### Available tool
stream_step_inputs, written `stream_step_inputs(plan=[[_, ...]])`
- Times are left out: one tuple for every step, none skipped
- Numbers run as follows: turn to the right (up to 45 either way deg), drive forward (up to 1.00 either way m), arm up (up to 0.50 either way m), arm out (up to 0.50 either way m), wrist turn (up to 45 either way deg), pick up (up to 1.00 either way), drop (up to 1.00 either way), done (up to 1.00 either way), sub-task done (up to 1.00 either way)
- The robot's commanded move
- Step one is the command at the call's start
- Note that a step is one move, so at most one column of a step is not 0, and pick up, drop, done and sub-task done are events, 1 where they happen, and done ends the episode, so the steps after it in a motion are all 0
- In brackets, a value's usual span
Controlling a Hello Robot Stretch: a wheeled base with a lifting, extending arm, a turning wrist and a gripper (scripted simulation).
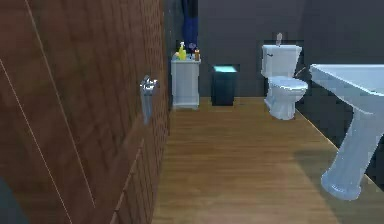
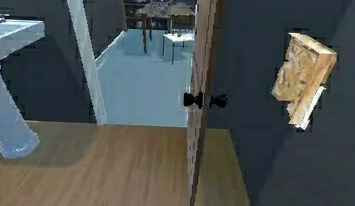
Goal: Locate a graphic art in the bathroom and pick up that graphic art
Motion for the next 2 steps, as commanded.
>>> stream_step_inputs(plan=[[45.0, 0.00, 0.00, 0.00, 0.0, 0.00, 0.00, 0.00, 0.00], [45.0, 0.00, 0.00, 0.00, 0.0, 0.00, 0.00, 0.00, 0.00]])
